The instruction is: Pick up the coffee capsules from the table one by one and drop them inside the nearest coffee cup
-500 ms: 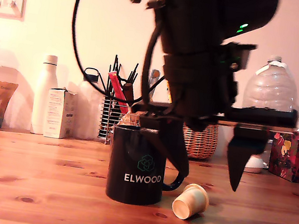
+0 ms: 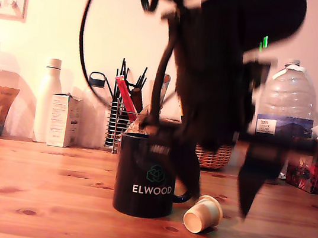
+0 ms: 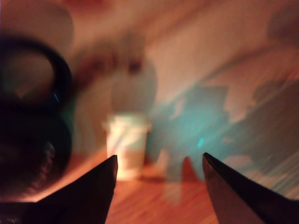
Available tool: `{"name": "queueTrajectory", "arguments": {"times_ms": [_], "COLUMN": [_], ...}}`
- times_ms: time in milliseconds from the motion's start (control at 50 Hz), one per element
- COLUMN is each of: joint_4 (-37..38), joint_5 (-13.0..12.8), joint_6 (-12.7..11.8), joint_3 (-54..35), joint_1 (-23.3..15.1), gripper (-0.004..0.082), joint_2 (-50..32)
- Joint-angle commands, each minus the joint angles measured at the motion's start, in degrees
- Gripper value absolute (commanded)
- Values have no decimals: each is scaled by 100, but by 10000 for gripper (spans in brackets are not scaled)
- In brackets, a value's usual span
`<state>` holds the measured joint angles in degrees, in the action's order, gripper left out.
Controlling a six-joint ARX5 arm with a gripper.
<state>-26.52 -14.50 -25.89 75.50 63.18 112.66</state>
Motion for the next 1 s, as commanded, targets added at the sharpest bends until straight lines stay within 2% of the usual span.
{"name": "queueTrajectory", "arguments": {"times_ms": [0, 100, 240, 420, 660, 780, 980], "joint_4": [-103, -258, -275, -168, -50, -42, -4], "joint_5": [24, 42, 57, 103, 374, 374, 380], "joint_6": [52, 170, 205, 210, 184, 184, 184], "joint_3": [229, 396, 490, 531, 549, 549, 551], "joint_1": [-17, -46, -92, -181, -254, -254, -254], "gripper": [518, 518, 518, 518, 517, 510, 342], "joint_2": [269, 415, 514, 520, 597, 597, 597]}}
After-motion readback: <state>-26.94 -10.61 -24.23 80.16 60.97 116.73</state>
